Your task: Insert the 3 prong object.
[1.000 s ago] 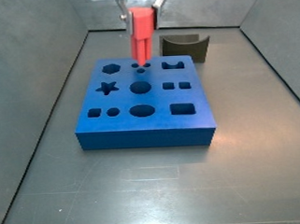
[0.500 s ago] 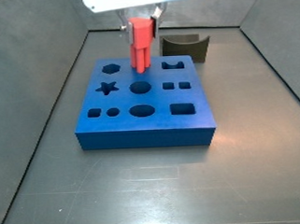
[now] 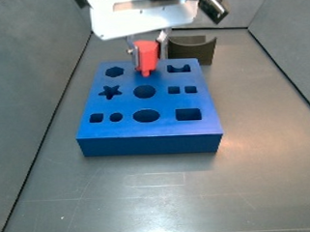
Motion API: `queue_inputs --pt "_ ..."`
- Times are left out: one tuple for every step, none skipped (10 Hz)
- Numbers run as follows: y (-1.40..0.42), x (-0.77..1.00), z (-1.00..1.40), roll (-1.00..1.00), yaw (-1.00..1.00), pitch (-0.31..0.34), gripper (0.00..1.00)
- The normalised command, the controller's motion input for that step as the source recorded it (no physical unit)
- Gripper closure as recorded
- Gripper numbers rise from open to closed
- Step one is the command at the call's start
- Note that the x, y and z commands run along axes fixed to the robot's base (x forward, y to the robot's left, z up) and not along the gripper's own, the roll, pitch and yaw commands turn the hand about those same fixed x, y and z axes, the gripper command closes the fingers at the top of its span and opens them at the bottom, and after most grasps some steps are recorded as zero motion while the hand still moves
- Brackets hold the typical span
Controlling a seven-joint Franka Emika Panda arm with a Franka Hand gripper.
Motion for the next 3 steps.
queue_inputs --pt "-0.23 -0.15 -0.39 0.41 0.36 -0.097 1.00" --pt "0.00 0.00 0.00 0.00 0.00 0.006 1.00" --pt "0.00 0.00 0.00 0.00 0.00 0.000 1.00"
